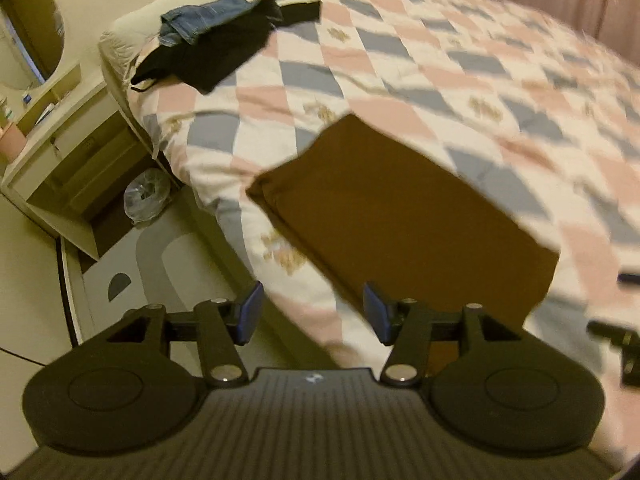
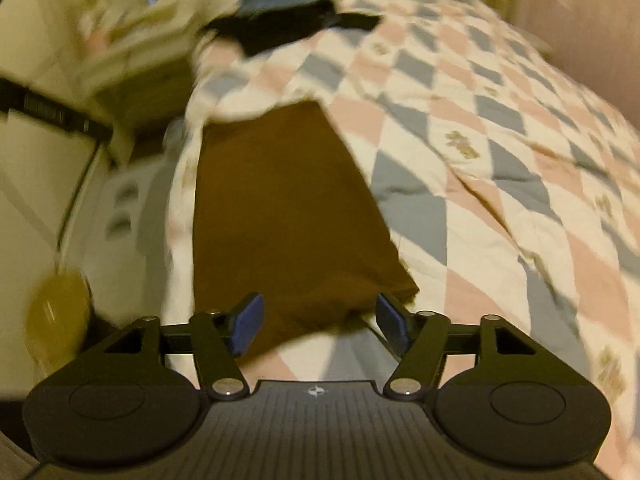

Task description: Fold clothes

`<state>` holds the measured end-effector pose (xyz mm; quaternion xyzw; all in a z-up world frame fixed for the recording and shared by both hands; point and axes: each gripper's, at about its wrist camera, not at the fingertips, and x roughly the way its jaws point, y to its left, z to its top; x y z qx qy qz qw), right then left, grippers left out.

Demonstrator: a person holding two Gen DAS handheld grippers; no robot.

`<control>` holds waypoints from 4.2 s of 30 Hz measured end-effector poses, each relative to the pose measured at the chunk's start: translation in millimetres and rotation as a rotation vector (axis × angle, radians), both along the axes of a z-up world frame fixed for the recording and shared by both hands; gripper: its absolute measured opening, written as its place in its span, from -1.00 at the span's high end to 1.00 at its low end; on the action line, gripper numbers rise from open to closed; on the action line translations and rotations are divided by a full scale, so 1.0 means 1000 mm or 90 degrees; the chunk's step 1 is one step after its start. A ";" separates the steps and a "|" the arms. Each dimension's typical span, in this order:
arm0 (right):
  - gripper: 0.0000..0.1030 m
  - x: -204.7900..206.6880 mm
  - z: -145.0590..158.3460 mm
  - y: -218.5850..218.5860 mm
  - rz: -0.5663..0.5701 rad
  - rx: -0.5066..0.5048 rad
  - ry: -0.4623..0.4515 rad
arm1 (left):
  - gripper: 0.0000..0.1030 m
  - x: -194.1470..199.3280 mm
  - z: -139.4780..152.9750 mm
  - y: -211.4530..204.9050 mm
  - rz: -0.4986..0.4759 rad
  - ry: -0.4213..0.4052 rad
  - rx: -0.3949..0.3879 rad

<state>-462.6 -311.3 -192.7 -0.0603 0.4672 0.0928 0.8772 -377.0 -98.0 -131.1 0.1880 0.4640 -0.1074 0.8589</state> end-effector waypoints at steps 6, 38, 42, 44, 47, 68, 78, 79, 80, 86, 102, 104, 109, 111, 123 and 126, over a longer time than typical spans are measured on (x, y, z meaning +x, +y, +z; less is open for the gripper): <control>-0.26 -0.019 -0.063 0.029 0.219 -0.144 0.002 | 0.10 -0.065 -0.083 -0.024 -0.169 -0.025 0.133; -0.52 -0.002 -0.141 -0.038 0.435 -0.381 -0.191 | 0.43 -0.121 -0.246 -0.045 -0.694 -0.499 0.379; -0.45 0.006 -0.152 -0.050 0.521 -0.429 -0.216 | 0.46 -0.119 -0.273 -0.045 -0.716 -0.484 0.420; -0.42 0.005 -0.162 -0.054 0.594 -0.460 -0.246 | 0.48 -0.120 -0.280 -0.046 -0.712 -0.495 0.416; -0.30 0.007 -0.175 -0.055 0.673 -0.486 -0.286 | 0.53 -0.114 -0.278 -0.052 -0.687 -0.482 0.390; 0.64 0.319 -0.023 0.044 0.534 -0.128 -0.054 | 0.70 0.147 -0.112 0.050 -0.156 0.009 -0.350; 0.03 0.399 -0.082 -0.011 0.183 0.173 0.156 | 0.53 0.215 -0.160 0.123 -0.009 0.206 -0.574; 0.00 0.398 -0.080 -0.021 0.170 0.201 0.162 | 0.51 0.218 -0.160 0.125 -0.006 0.206 -0.585; -0.02 0.398 -0.080 -0.029 0.161 0.212 0.163 | 0.49 0.223 -0.160 0.127 0.001 0.203 -0.597; 0.13 0.410 -0.097 -0.019 0.182 0.212 0.185 | 0.37 0.242 -0.159 0.135 0.061 0.184 -0.635; 0.88 0.464 -0.088 -0.008 0.130 0.250 0.123 | 0.75 0.277 -0.145 0.130 0.107 0.051 -0.521; 0.89 0.473 -0.104 -0.006 0.102 0.253 0.141 | 0.74 0.285 -0.158 0.132 0.122 0.063 -0.527; 0.89 0.472 -0.115 -0.015 0.067 0.310 0.128 | 0.74 0.285 -0.160 0.145 0.122 0.055 -0.583; 0.84 0.473 -0.120 -0.019 0.061 0.317 0.147 | 0.63 0.286 -0.159 0.144 0.114 0.064 -0.563; 0.86 0.475 -0.109 -0.011 0.092 0.275 0.111 | 0.67 0.307 -0.129 0.130 0.066 0.003 -0.447; 0.86 0.470 -0.107 -0.008 0.095 0.259 0.079 | 0.85 0.314 -0.136 0.121 0.044 -0.013 -0.423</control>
